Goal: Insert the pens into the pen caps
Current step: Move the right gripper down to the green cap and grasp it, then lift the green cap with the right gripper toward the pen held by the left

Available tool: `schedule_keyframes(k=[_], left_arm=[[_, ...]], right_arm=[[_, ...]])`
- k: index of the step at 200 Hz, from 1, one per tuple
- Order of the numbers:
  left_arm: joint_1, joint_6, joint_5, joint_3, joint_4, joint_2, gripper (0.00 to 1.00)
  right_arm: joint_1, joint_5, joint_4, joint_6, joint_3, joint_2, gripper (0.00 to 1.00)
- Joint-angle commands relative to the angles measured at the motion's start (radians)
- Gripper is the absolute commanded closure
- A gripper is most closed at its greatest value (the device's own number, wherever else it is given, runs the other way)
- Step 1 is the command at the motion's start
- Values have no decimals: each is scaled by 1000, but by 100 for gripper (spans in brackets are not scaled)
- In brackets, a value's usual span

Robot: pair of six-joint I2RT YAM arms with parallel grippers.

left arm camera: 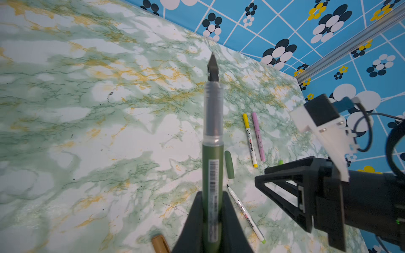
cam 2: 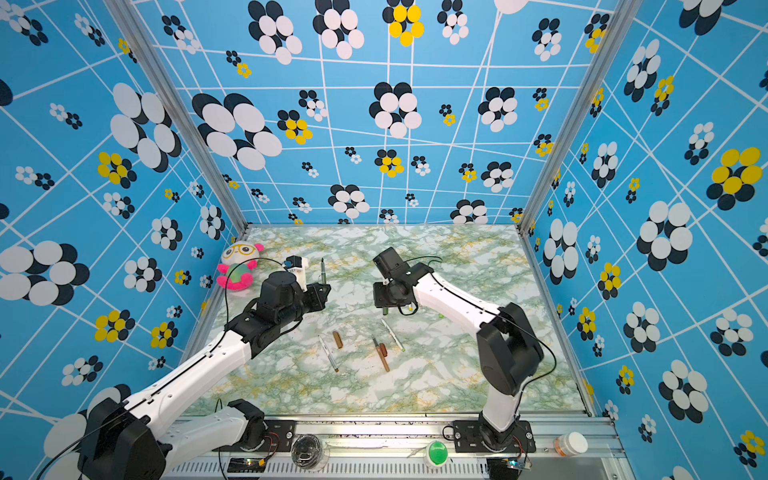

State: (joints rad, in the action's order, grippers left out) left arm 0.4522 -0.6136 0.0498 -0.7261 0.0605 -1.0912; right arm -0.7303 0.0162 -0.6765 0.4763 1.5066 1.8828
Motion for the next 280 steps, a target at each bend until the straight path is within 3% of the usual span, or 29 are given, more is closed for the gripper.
schedule_keyframes(k=[1,80,204,280], left_arm=[[-16,-23,-25,43,-3,38,100],[-54,-32,-11,114,-14,108,100],[-67,-36,20,95,-29,82,100],[-69,-41,38,70,-32,57,100]], right_arm=[[-31,116,-166,-62,145,106,58],[-41,230,-265,-96,314,348,64],[-23,239,-236,-97,312,415,74],[14,183,-192,-79,277,411,81]])
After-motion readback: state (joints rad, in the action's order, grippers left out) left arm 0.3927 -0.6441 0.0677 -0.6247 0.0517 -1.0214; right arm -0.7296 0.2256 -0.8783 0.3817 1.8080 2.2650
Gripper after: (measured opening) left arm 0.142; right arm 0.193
